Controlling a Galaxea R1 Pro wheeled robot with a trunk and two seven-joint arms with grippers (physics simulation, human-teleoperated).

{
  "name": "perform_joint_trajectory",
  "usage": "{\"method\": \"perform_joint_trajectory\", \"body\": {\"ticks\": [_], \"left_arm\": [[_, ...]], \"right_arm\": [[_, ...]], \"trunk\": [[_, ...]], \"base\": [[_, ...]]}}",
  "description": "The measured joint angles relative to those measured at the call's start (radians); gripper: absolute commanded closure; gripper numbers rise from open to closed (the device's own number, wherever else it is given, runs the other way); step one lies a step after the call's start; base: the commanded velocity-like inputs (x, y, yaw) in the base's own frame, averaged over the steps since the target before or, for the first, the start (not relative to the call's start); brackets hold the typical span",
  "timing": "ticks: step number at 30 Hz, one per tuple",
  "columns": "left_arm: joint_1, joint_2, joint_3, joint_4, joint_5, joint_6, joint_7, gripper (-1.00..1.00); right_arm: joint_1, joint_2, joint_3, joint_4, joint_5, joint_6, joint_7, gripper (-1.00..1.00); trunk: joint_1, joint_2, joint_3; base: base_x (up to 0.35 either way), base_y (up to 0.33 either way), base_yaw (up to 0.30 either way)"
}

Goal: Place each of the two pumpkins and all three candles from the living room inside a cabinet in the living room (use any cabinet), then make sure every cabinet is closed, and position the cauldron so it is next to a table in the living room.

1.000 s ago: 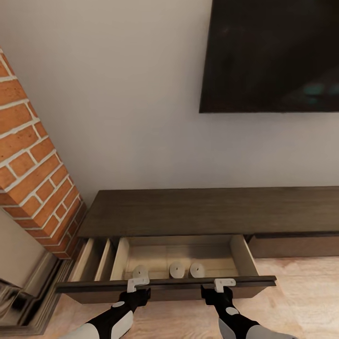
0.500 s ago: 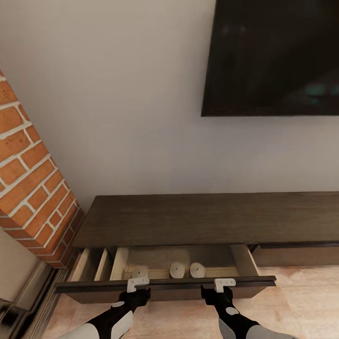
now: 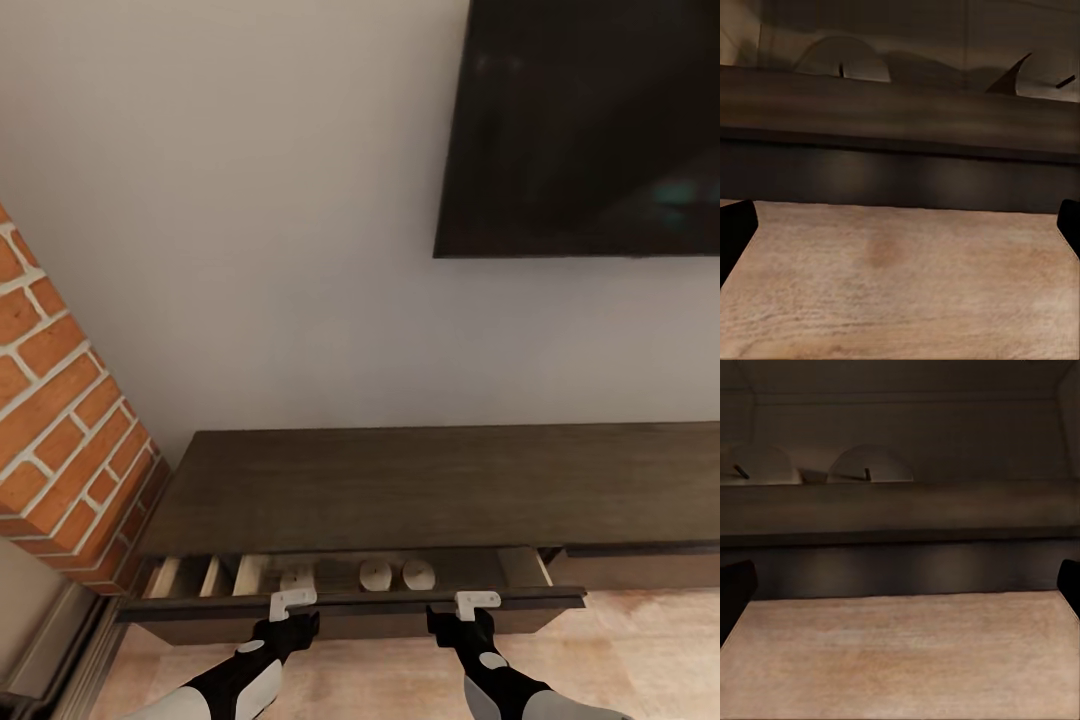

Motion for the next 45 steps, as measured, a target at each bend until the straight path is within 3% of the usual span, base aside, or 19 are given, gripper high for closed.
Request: {"method": "perform_joint_trajectory", "body": {"ticks": [12,19,22,45], "left_arm": [[0.000,0.000,0.000,0.000,0.000,0.000,0.000,-1.00],[0.012,0.000,0.003,0.002,0.009,0.002,-0.001,-1.00],[0.000,0.000,-0.003,0.000,0.000,0.001,0.000,-1.00],[-0.001,-0.001,-0.005,0.001,-0.003,0.002,0.000,-1.00]], "right_arm": [[0.000,-0.001,0.000,0.000,0.000,0.000,0.000,-1.00],[0.003,-0.003,0.013,-0.003,-0.005,0.002,0.001,-1.00],[0.000,-0.002,-0.001,-0.005,-0.001,0.000,0.001,-1.00],[0.000,-0.001,-0.001,0.001,-0.004,0.000,0.002,-1.00]], "trunk": [[0.000,0.000,0.000],[0.000,0.000,0.000],[0.000,0.000,0.000],[0.000,0.000,0.000]], "base": [[0.320,0.000,0.000],[0.053,0.000,0.000],[-0.219,0.000,0.000],[-0.330,0.000,0.000]]}}
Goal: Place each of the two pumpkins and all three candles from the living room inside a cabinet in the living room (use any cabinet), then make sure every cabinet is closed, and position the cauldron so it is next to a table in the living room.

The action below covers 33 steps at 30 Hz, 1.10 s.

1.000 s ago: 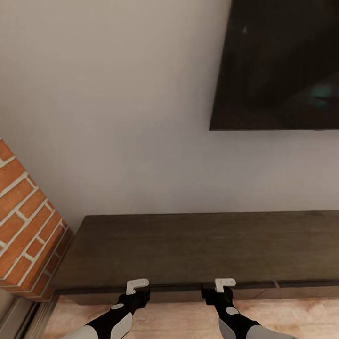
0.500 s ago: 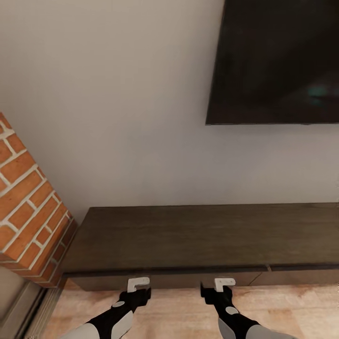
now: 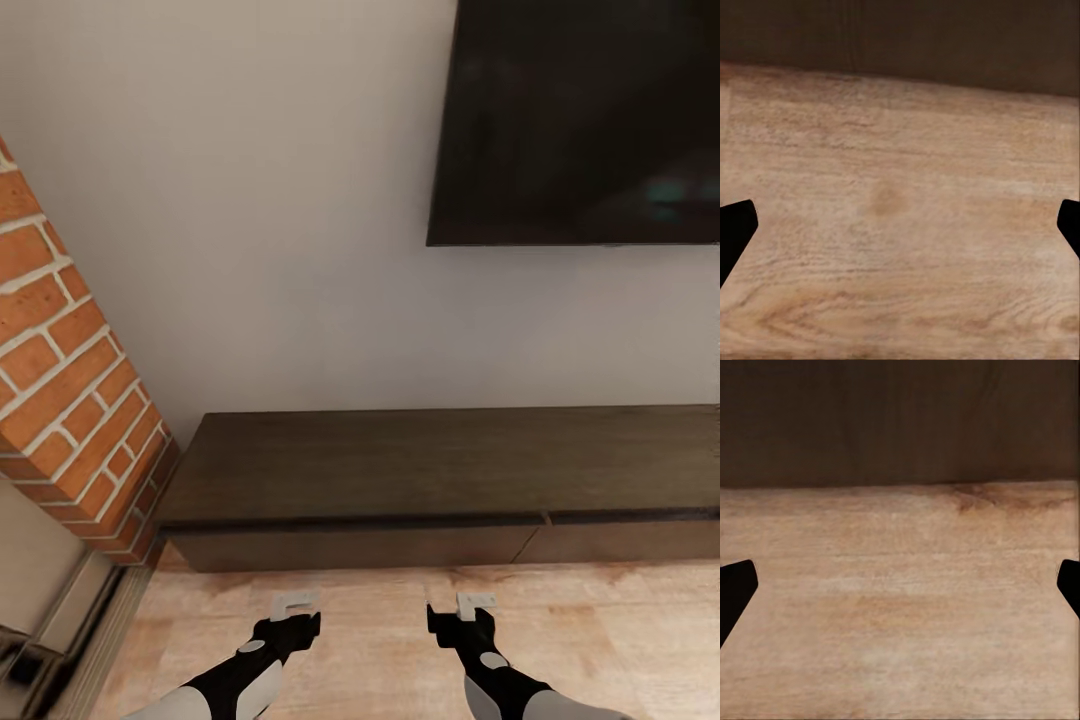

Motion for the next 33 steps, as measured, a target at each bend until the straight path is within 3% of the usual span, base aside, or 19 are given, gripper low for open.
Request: {"method": "perform_joint_trajectory", "body": {"ticks": [4,19,27,30,33], "left_arm": [[0.001,0.000,0.000,0.000,0.000,0.000,0.000,-1.00],[0.003,-0.001,0.000,-0.001,0.000,-0.001,0.000,-1.00],[0.010,0.000,0.000,0.000,0.000,0.000,0.001,-1.00],[0.039,0.001,0.000,0.003,0.000,0.000,0.001,-1.00],[0.063,0.001,0.001,0.068,0.001,-0.001,0.002,-1.00]], "right_arm": [[0.000,-0.001,0.000,0.002,-0.002,0.000,-0.001,-1.00],[0.007,-0.002,0.000,0.003,-0.002,-0.001,0.000,-1.00],[0.009,0.004,0.000,0.003,-0.001,-0.001,-0.001,-1.00],[0.011,0.005,0.000,0.003,-0.003,-0.001,-0.001,-1.00],[0.020,0.006,0.001,0.003,-0.002,-0.001,-0.002,-1.00]], "trunk": [[0.000,0.000,0.000],[0.000,0.000,0.008],[0.000,0.000,0.008],[0.000,0.000,0.008],[0.000,0.000,0.008]], "base": [[-0.269,0.000,0.000],[-0.009,0.000,-0.162],[0.000,0.000,0.238],[0.000,0.000,0.288],[0.000,0.000,0.291]]}}
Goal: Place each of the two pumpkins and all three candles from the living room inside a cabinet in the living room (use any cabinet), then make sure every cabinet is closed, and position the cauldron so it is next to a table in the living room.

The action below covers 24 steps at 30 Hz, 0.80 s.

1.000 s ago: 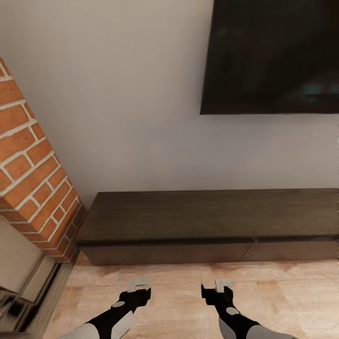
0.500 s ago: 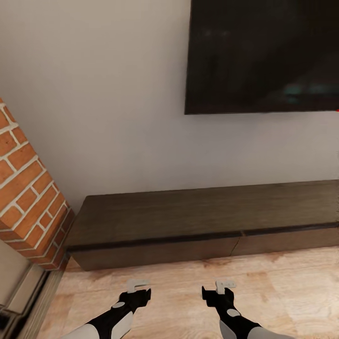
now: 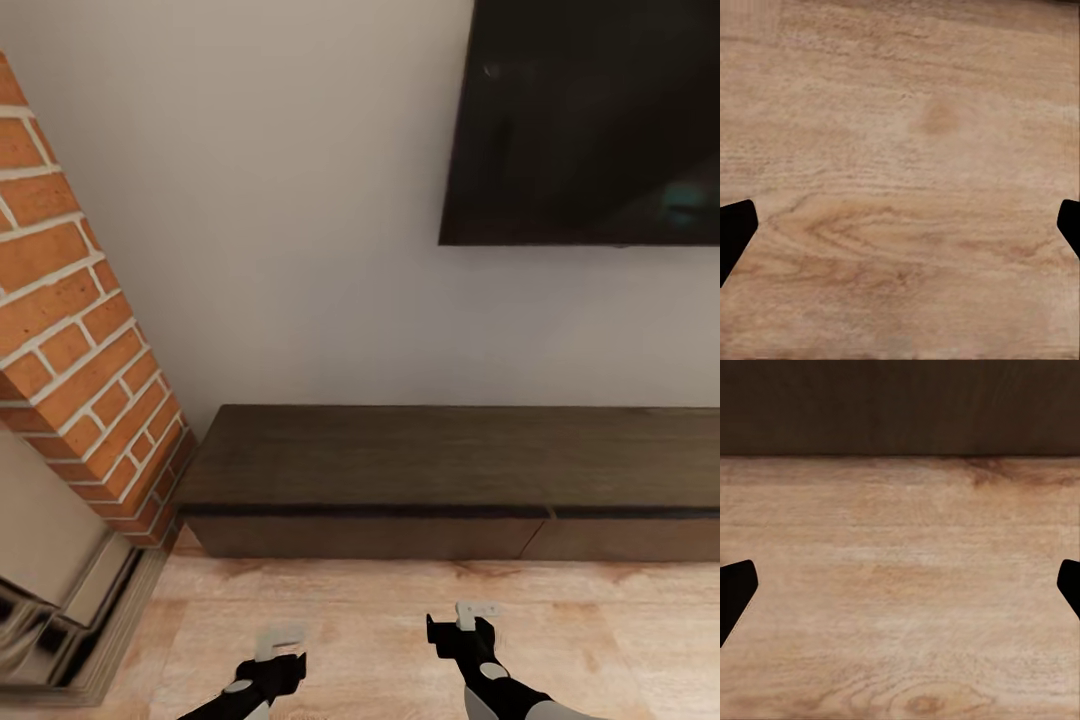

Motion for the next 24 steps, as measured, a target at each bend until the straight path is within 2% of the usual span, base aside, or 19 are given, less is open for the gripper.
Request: {"method": "perform_joint_trajectory", "body": {"ticks": [2,4,12,24], "left_arm": [[0.008,0.001,0.002,0.044,0.001,-0.005,0.000,-1.00],[0.036,0.013,0.003,0.065,0.002,-0.026,-0.001,-1.00],[0.064,0.017,0.002,0.068,0.002,-0.035,-0.003,-1.00],[0.069,0.015,0.004,0.069,0.013,-0.035,-0.005,-1.00]], "right_arm": [[0.002,0.000,0.000,0.000,0.000,0.000,0.000,-1.00],[0.010,0.000,0.000,0.000,0.000,0.000,0.000,-1.00],[0.020,0.000,0.000,0.000,-0.003,-0.002,-0.001,-1.00],[0.035,-0.001,-0.001,0.007,-0.006,0.016,-0.005,-1.00]], "trunk": [[0.000,0.000,0.000],[0.000,0.000,0.000],[0.000,0.000,0.000],[0.000,0.000,0.003]], "base": [[0.000,0.000,0.291],[0.000,0.000,0.291],[0.000,0.000,0.291],[0.000,0.000,0.291]]}}
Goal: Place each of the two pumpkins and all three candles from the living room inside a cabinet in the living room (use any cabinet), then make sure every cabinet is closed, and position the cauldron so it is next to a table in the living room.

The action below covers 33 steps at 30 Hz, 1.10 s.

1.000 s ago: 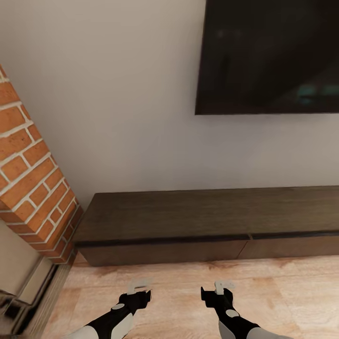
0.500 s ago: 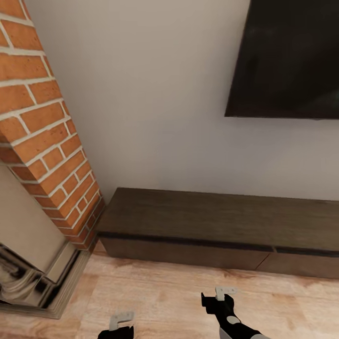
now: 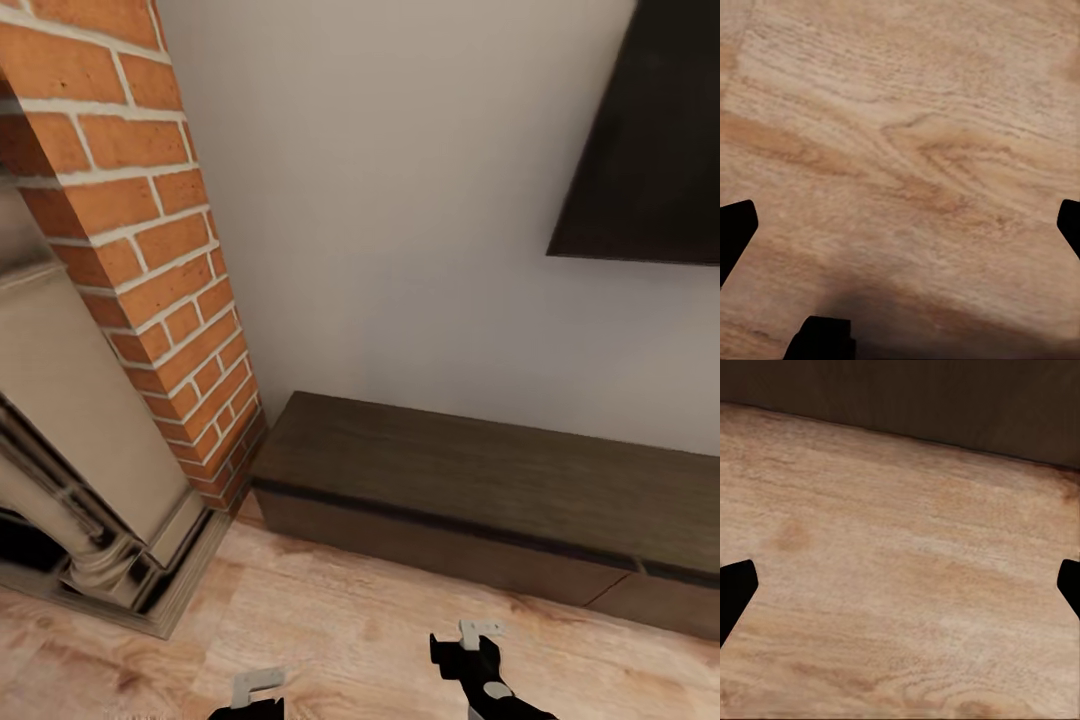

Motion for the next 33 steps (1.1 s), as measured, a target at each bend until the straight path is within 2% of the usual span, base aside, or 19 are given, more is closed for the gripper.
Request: {"method": "perform_joint_trajectory", "body": {"ticks": [2,5,8,18,25,33], "left_arm": [[0.000,-0.003,0.000,0.000,0.000,0.000,0.000,-1.00],[0.000,-0.003,0.000,0.000,0.000,0.000,0.000,-1.00],[0.001,-0.004,0.000,0.000,0.000,0.000,0.000,-1.00],[0.031,-0.006,-0.001,0.000,-0.001,0.001,-0.002,-1.00],[0.040,-0.008,-0.001,0.000,-0.001,0.003,-0.053,-1.00],[0.041,-0.008,-0.001,0.000,-0.001,0.003,-0.063,-1.00]], "right_arm": [[0.023,-0.002,0.000,0.022,0.001,0.002,0.003,-1.00],[0.030,0.008,0.004,0.022,0.010,-0.002,0.001,-1.00],[0.030,0.005,0.001,0.022,0.011,-0.008,-0.002,-1.00],[0.038,0.006,-0.001,0.032,-0.010,-0.002,0.005,-1.00],[0.045,0.007,-0.002,0.033,-0.013,-0.003,-0.001,-1.00],[0.048,0.010,-0.003,0.033,-0.015,-0.003,-0.003,-1.00]], "trunk": [[0.000,0.000,0.001],[0.000,0.000,0.003],[0.000,0.000,0.005],[0.000,0.000,0.014],[0.000,0.000,0.020],[0.000,0.000,0.027]], "base": [[0.000,0.000,0.291],[0.000,0.000,0.291],[0.000,0.000,0.286],[0.000,0.000,0.259],[0.000,0.000,0.248],[0.000,0.000,0.252]]}}
